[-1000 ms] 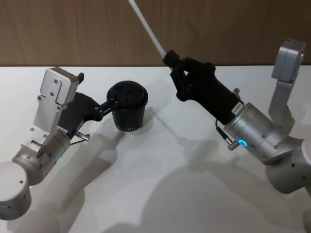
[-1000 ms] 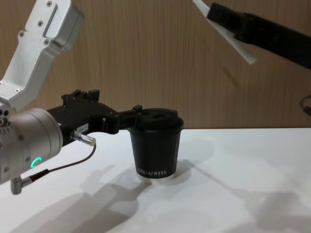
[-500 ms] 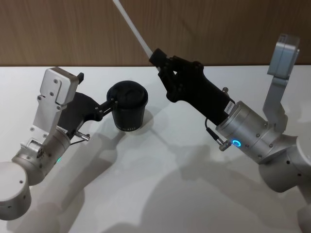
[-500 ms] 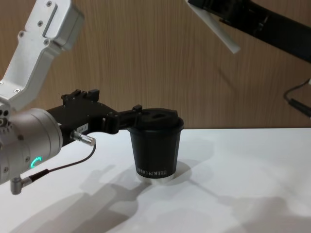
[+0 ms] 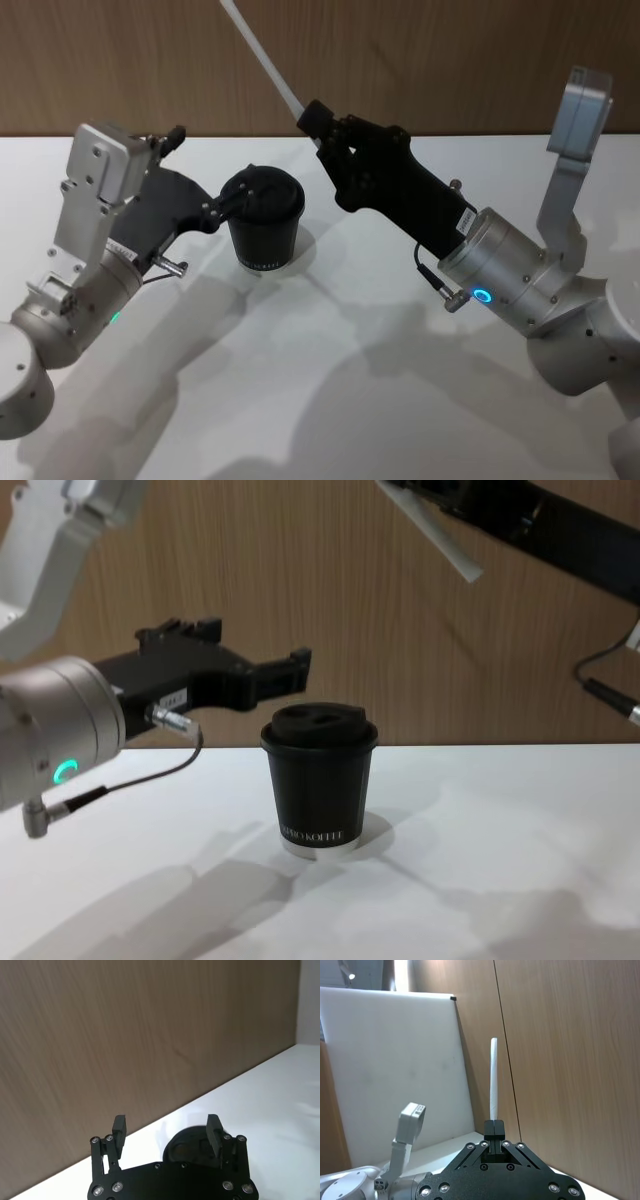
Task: Pick up the straw with one hand, pass it to the other hand, and insert it into the cup.
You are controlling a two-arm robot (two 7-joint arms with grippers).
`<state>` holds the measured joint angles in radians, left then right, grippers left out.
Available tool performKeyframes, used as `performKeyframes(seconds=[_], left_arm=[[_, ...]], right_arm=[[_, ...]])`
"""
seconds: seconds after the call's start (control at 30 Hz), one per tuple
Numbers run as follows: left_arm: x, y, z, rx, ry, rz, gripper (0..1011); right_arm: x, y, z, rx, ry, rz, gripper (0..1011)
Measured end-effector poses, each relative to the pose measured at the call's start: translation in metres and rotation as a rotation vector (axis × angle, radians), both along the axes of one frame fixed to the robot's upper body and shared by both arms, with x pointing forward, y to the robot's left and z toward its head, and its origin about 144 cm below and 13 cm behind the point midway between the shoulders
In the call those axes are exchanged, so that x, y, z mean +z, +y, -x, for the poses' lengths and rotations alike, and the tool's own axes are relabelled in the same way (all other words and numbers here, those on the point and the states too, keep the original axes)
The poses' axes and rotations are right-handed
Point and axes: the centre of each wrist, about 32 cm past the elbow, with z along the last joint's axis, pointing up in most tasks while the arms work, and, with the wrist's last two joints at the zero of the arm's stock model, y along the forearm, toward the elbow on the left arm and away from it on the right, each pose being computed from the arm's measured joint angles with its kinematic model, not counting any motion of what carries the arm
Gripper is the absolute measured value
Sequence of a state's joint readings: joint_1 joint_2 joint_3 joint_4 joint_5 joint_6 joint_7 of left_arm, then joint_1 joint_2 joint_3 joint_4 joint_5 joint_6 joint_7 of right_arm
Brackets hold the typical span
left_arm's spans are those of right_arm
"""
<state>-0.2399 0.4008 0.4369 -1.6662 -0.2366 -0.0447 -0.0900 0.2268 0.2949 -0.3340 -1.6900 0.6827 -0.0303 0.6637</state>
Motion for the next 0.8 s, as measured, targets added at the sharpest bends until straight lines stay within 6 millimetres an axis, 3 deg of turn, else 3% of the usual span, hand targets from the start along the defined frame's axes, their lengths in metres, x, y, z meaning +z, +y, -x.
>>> performKeyframes(seconds=[0.8], left_arm=[[0.038,0.025,-0.001,-0.324,-0.088,0.211,1003]], right_arm=[[0.001,0.001,0.0,0.013,0.001,-0.004,0]])
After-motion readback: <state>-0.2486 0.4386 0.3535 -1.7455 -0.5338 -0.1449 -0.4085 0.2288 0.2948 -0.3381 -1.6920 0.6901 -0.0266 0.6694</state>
